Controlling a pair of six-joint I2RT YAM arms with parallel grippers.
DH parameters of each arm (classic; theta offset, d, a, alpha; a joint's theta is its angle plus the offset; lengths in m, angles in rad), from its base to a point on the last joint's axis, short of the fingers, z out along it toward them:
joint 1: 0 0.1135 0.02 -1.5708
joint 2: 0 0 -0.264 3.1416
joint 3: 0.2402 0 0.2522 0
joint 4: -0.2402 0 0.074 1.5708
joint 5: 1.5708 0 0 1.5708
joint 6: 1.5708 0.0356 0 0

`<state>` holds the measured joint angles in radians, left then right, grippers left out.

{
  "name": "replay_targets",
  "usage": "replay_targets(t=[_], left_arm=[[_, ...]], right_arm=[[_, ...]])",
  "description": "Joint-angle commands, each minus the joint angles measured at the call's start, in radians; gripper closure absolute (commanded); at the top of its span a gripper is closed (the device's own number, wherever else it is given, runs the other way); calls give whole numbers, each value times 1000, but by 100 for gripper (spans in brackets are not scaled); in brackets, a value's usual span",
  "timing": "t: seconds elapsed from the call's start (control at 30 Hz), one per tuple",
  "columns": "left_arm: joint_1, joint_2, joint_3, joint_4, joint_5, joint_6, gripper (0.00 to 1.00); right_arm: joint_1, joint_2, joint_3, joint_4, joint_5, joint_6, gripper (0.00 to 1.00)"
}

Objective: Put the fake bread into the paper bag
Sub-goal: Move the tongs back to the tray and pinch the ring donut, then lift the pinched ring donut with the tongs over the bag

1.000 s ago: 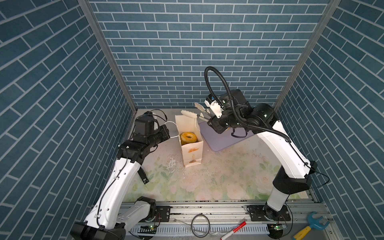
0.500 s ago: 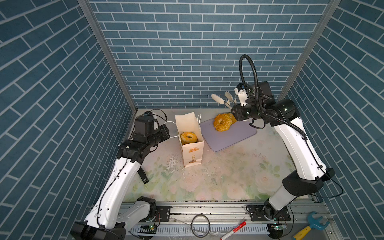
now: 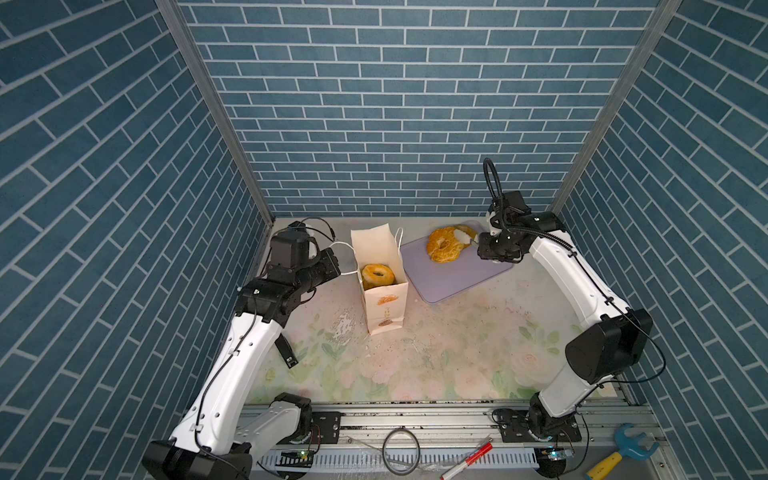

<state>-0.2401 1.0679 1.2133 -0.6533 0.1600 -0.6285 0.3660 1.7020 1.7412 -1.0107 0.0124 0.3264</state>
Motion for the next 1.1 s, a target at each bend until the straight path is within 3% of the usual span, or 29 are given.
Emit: replay_targets(t=[0.0,0.2,0.53,0.77,1.07], left_arm=[[-5,11,31,-25,-15,24,100],[-5,14,32,-32,-23,28,100],[-5,10,23,-37,-36,31,100],[-5,14,17,-31,-29,34,100],[-5,17,20,-13,-9,33,100]], right_arm=[[3,48,10,77,-35,40,56],[2,169,88,48,18,64,55],[5,280,143,86,-36,70,57],[6,283,153,85,-62,53,72],[31,135,80,89,-94,36,85]])
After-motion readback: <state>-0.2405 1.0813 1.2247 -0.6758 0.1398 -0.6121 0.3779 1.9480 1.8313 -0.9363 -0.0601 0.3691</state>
